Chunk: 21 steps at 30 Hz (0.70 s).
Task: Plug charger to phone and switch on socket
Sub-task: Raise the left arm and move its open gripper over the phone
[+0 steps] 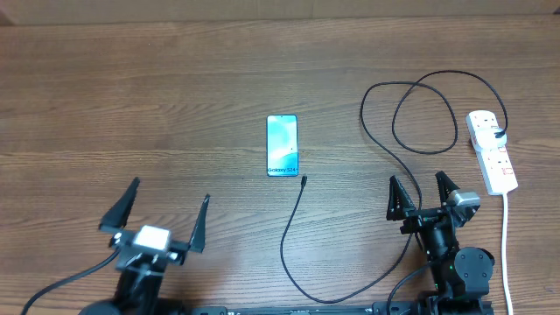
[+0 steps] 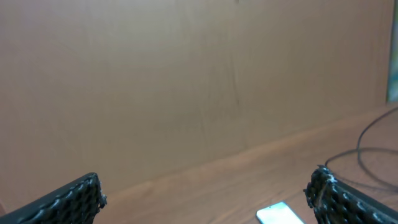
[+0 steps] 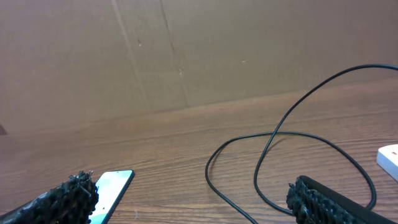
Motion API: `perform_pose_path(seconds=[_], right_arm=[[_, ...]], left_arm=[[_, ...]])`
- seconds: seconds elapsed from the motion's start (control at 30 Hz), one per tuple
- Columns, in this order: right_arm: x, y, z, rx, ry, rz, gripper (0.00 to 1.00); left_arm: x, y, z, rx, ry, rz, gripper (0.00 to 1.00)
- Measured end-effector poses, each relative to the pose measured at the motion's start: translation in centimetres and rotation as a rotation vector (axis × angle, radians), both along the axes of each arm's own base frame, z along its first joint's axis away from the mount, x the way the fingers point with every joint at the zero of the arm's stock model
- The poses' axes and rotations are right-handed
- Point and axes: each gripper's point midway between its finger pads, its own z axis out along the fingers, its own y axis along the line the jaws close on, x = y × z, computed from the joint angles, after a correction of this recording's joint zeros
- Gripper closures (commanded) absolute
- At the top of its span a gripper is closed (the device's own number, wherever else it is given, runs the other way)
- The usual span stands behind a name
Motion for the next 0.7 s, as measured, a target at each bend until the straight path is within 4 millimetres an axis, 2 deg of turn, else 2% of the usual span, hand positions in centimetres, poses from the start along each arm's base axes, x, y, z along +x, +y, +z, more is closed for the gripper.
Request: perform_pose_path(seconds=[0.17,0.33,0.5,0.7], right_arm=[[0.0,0.0,0.0,0.0,0.0,0.001,0.0],[0.0,0.0,0.0,0.0,0.0,0.0,0.0],[0.0,0.0,0.0,0.0,0.0,0.0,0.0],[0.0,0.0,0.0,0.0,-0.001,0.0,0.0]], left_arm=[[-1.7,-0.1,4.0,-0.05,0.033,-0.022,0.0],[-1.8,-1.1,7.4,-0.059,0.141,-0.08,0.0],[-0.1,-2.1,10.5,-0.06,0.311,-0.128,0.0],[3.7,-2.9,12.2,-0.058,0.573,-0.139,0.0]])
